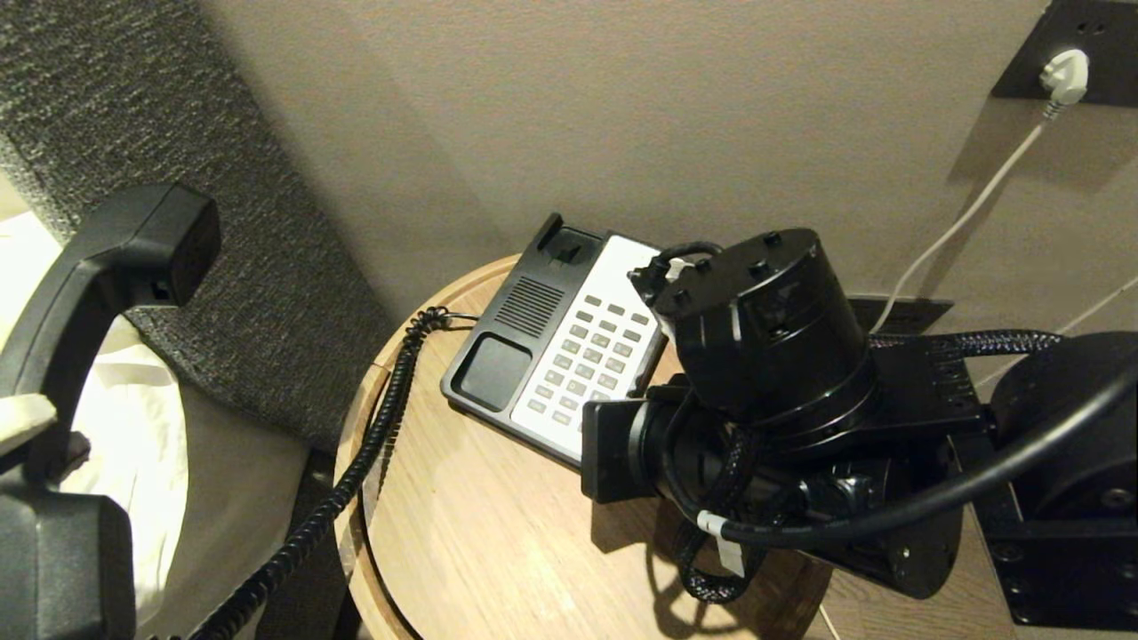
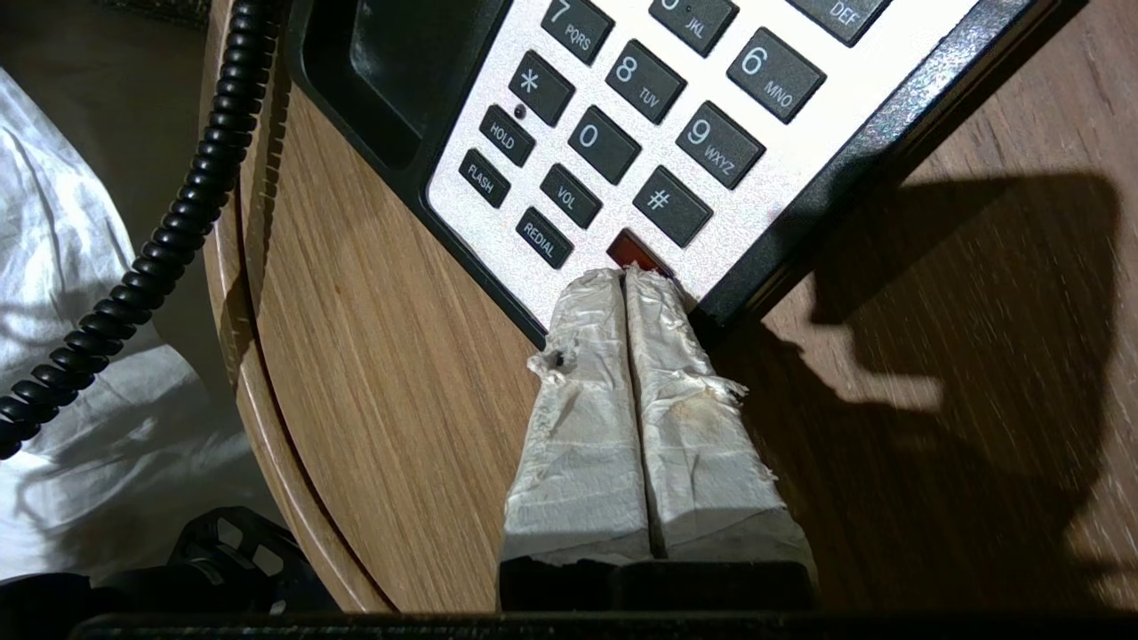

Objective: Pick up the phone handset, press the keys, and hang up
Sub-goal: Dial the number

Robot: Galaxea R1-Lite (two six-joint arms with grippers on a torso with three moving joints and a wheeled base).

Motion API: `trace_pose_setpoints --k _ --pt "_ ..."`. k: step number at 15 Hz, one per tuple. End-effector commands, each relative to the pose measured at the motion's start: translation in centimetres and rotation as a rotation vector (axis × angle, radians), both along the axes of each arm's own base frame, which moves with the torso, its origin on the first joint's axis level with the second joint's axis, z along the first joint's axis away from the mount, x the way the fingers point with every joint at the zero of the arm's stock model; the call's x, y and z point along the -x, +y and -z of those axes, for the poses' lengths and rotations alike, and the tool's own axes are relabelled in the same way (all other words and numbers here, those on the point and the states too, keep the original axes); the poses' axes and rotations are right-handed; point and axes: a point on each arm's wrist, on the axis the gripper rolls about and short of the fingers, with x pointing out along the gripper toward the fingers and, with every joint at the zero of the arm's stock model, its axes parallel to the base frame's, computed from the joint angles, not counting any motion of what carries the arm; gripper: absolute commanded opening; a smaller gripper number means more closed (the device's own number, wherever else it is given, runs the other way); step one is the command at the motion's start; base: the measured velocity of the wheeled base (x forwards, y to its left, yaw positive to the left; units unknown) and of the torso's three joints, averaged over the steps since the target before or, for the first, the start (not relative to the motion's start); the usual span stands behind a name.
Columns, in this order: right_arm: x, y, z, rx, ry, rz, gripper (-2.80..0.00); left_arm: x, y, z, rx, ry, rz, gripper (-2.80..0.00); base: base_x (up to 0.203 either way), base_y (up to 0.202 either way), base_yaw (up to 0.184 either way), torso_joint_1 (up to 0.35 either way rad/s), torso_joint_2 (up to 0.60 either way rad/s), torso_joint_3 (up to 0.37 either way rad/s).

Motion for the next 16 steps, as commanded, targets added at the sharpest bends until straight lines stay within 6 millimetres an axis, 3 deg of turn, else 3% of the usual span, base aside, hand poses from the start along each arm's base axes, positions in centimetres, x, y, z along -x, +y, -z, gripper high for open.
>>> trace_pose_setpoints --k 1,9,16 --pt "0.0 0.0 0.3 0.007 0.006 0.002 -2.80 0.0 0.0 0.0 0.004 0.004 0.001 -2.80 0.000 0.000 0.000 0.000 0.00 0.000" --pt "0.2 -0.1 -1.3 -0.050 -0.018 0.003 -2.80 0.0 0.0 0.0 0.003 0.004 0.001 -2.80 0.000 0.000 0.000 0.000 0.00 0.000" --pt "0.3 0.0 -0.8 -0.042 0.000 -0.001 -2.80 0.0 0.0 0.1 0.002 0.007 0.001 -2.80 0.000 0.000 0.000 0.000 0.00 0.000"
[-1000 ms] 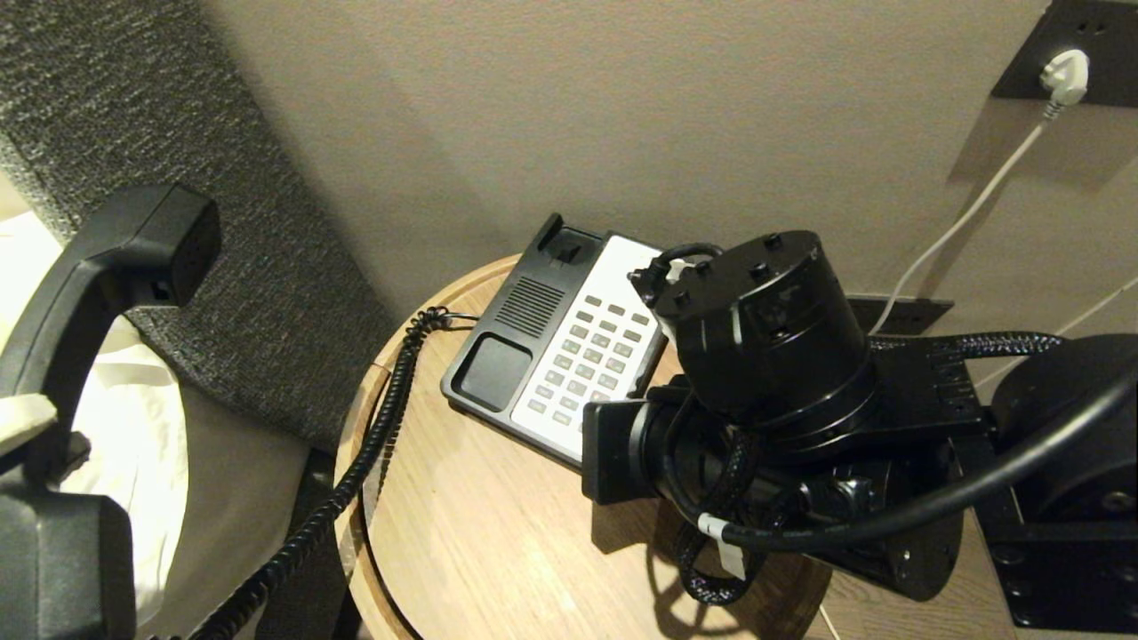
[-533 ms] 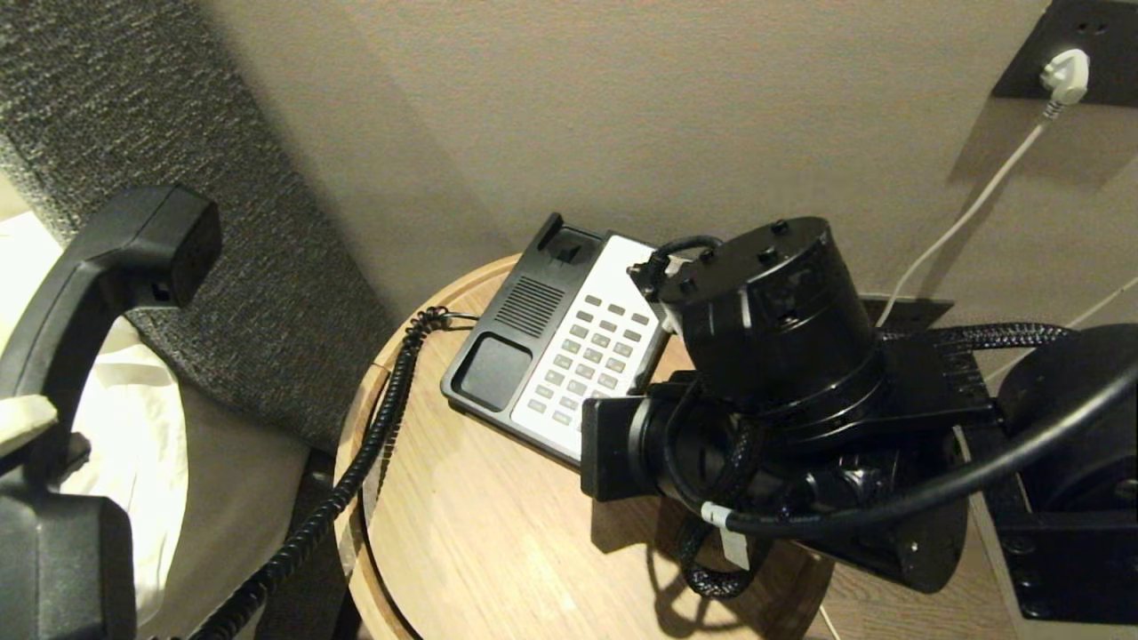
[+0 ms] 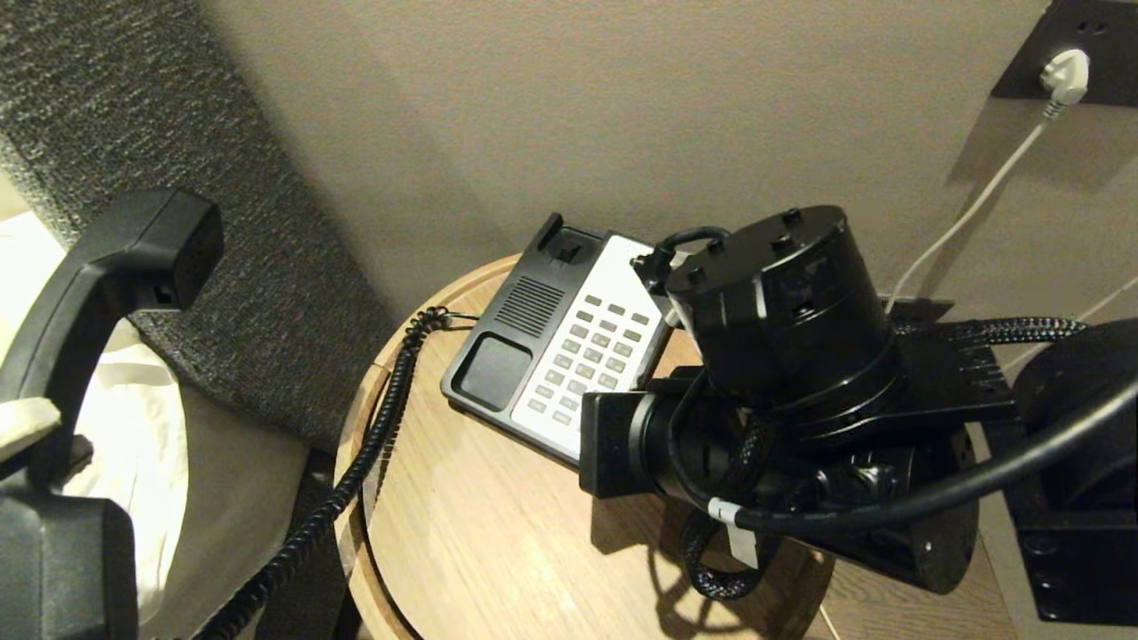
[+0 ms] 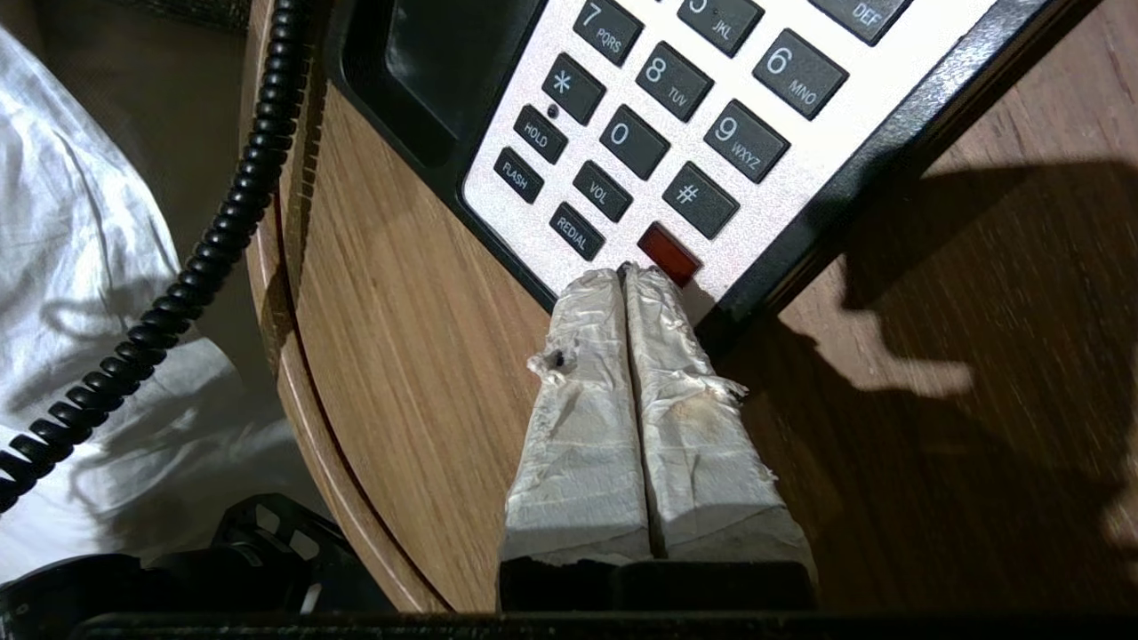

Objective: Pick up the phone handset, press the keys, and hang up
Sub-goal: Dial the number

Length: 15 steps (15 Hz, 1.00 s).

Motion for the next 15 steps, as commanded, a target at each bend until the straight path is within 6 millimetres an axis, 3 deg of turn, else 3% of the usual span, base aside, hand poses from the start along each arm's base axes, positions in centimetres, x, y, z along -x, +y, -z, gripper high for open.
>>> trace_pose_setpoints --k 1,15 --pt "-0.02 0.10 0.29 0.007 0.006 0.003 -2.80 -0.01 0.00 -0.01 0.004 0.002 0.001 -2.80 0.000 0.000 0.000 0.000 0.00 0.000" --pt "-0.19 0.25 0.75 0.024 0.003 0.009 -2.80 0.12 0.07 0.01 0.007 -0.002 0.001 -2.80 0.000 0.000 0.000 0.000 0.00 0.000"
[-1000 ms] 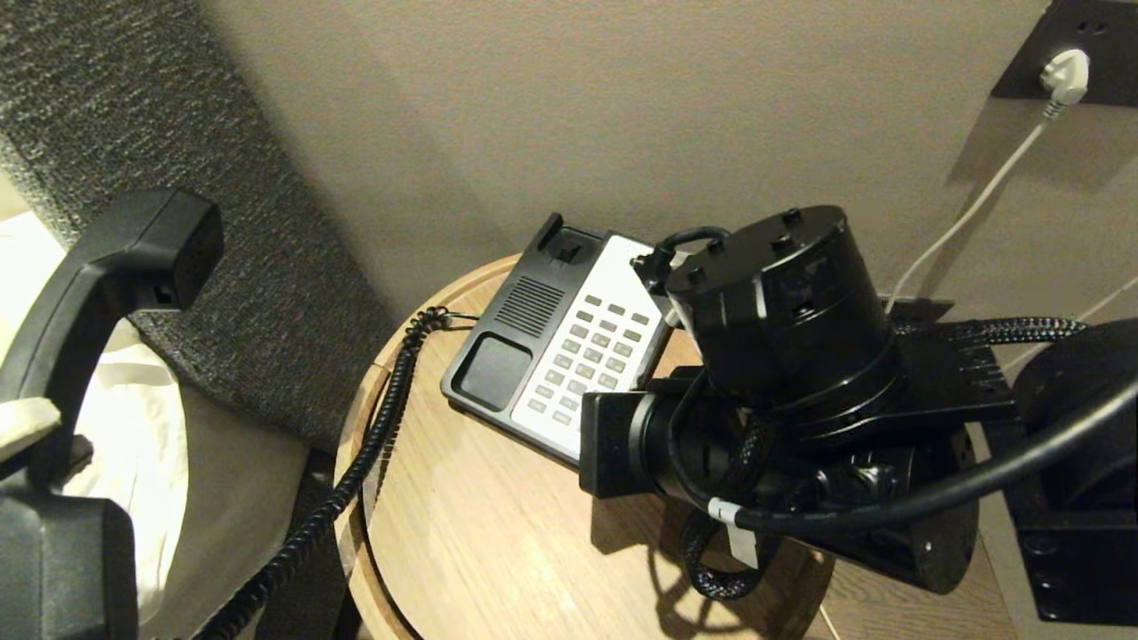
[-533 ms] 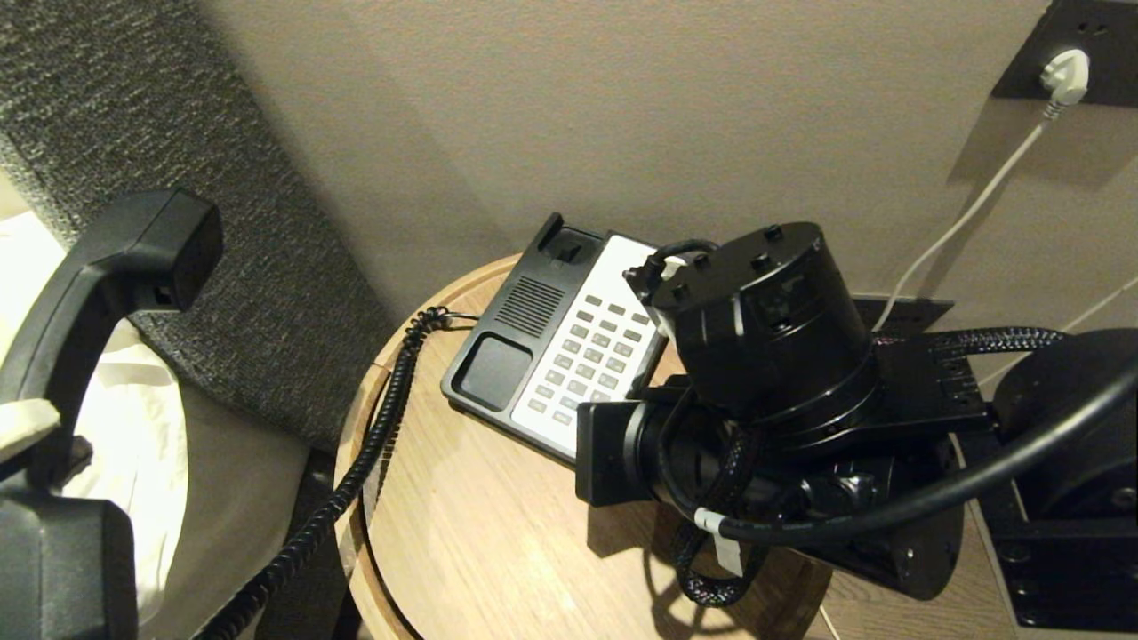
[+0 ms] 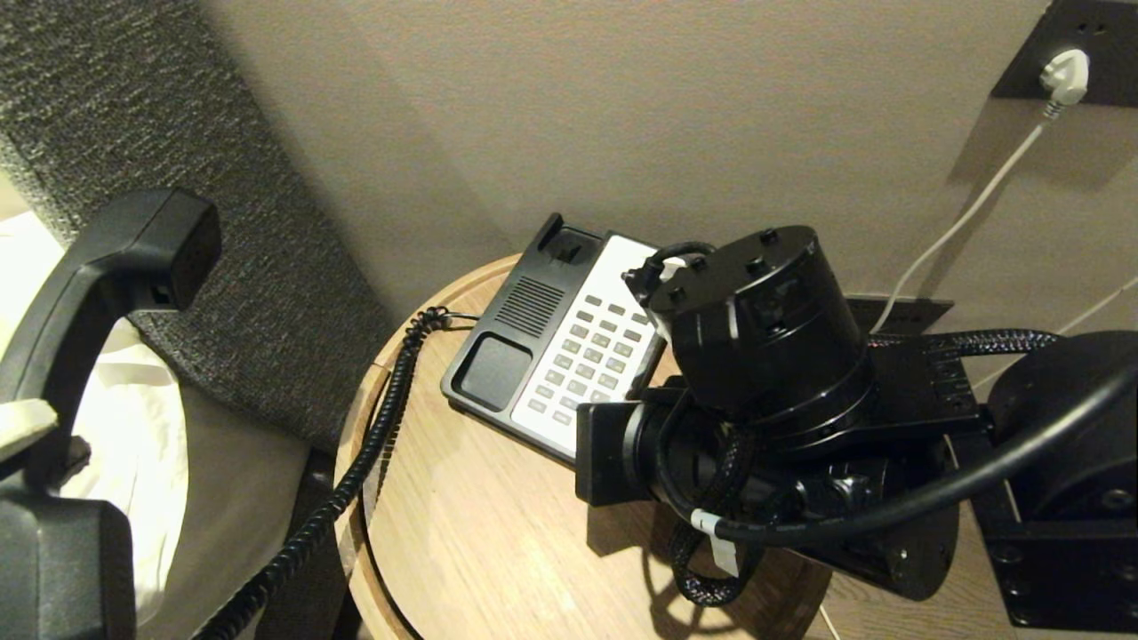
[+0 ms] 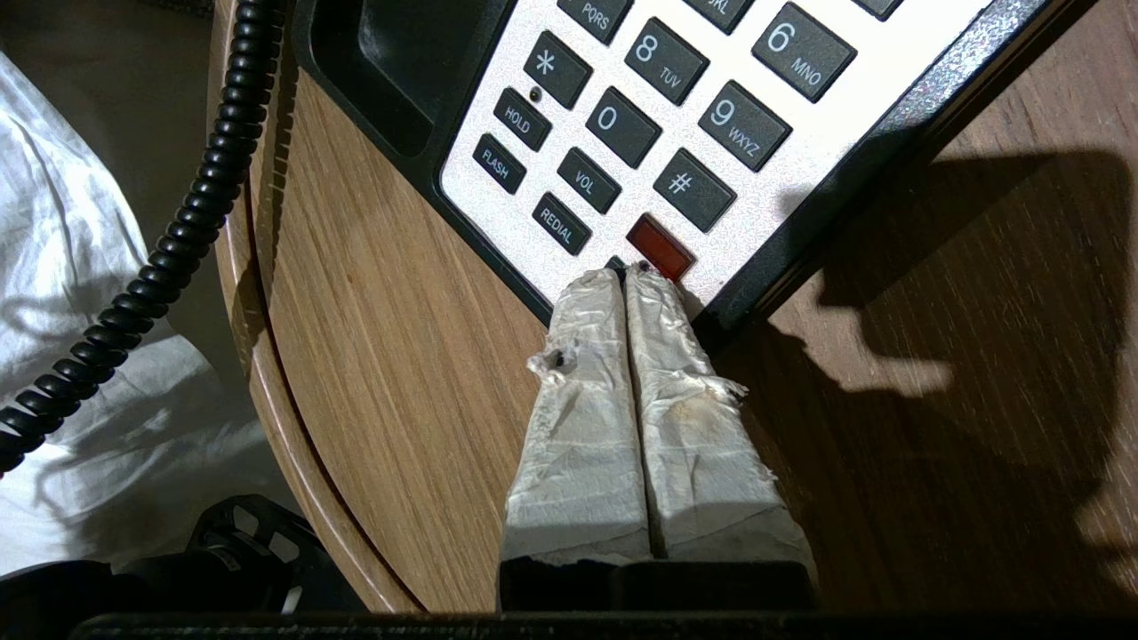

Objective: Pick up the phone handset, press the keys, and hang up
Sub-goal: Dial the number

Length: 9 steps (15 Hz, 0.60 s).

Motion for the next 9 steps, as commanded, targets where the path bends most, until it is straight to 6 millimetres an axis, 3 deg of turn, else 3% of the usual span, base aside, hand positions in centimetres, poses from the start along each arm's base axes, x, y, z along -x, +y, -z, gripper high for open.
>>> trace_pose_setpoints --k 1,9 --pt "0.00 -0.02 0.19 0.005 0.001 0.004 -2.80 0.06 0.03 -0.03 0.007 0.000 0.000 -2.80 0.000 0.000 0.000 0.000 0.00 0.000" --pt "-0.22 0.36 0.80 0.025 0.006 0.002 -2.80 0.09 0.05 -0.02 0.006 -0.001 0.000 -2.80 0.000 0.000 0.000 0.000 0.00 0.000"
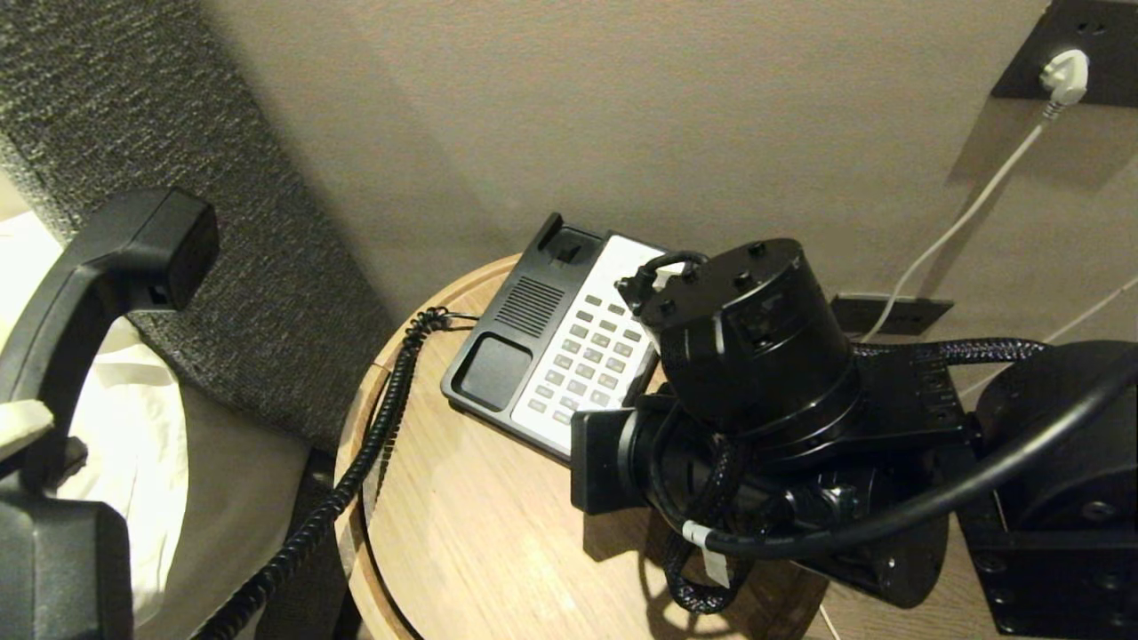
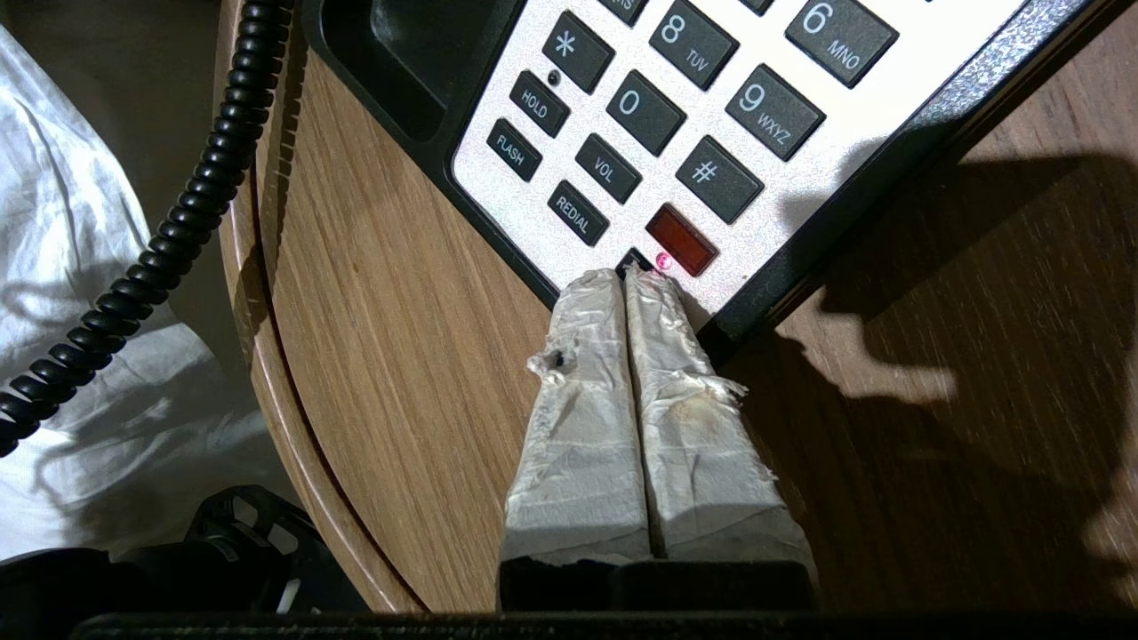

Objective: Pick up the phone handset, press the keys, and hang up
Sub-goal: Dial the number

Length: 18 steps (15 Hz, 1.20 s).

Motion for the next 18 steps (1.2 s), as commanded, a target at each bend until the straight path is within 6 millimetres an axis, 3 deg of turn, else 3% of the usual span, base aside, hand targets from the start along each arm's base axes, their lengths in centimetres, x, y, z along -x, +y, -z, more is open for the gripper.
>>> trace_pose_setpoints --k 1,13,18 --pt "-0.1 0.1 0.1 0.003 0.003 0.003 -2.80 0.1 0.0 0.0 0.006 -0.002 0.001 -2.80 0.000 0.000 0.000 0.000 0.00 0.000" --pt "1.5 -2.7 -3.1 -0.074 -0.039 0.011 -2.80 -0.1 -0.1 0.5 -0.016 0.009 0.000 -2.80 0.000 0.000 0.000 0.000 0.00 0.000" --pt "2.8 -5.3 -4.8 -0.088 -0.069 0.043 -2.80 -1.4 -0.9 0.6 -0.209 -0.056 0.011 -2.80 0.000 0.000 0.000 0.000 0.00 0.000"
